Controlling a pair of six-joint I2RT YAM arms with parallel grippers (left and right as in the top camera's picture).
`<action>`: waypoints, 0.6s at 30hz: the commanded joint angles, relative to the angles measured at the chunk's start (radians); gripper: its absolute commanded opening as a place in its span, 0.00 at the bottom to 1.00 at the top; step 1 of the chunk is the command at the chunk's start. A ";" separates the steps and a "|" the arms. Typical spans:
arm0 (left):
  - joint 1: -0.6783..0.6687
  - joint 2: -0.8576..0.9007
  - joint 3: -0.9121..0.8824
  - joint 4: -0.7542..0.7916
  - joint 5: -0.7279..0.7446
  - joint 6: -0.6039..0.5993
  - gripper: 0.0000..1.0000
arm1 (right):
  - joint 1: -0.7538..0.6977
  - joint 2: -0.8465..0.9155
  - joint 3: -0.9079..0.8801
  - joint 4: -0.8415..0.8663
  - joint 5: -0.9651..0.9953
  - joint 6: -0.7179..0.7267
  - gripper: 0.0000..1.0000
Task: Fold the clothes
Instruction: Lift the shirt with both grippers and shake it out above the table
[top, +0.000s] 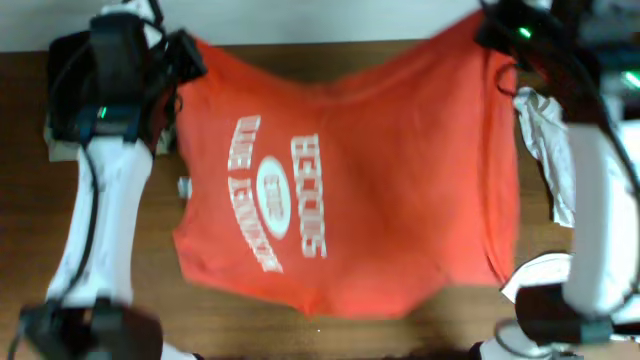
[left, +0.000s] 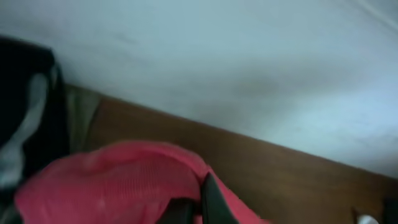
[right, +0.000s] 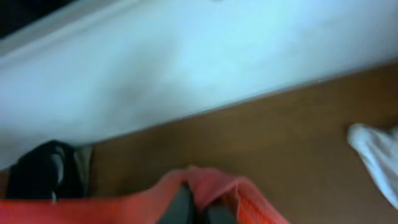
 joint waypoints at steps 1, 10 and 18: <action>0.005 0.079 0.373 -0.069 0.001 0.129 0.01 | -0.063 -0.022 0.064 0.068 -0.140 -0.066 0.04; 0.006 0.113 0.788 -0.559 -0.059 0.196 0.01 | -0.364 -0.001 0.312 -0.317 -0.279 -0.109 0.04; 0.006 0.424 0.676 -0.898 -0.059 0.220 0.00 | -0.362 0.093 -0.051 -0.480 -0.227 -0.119 0.04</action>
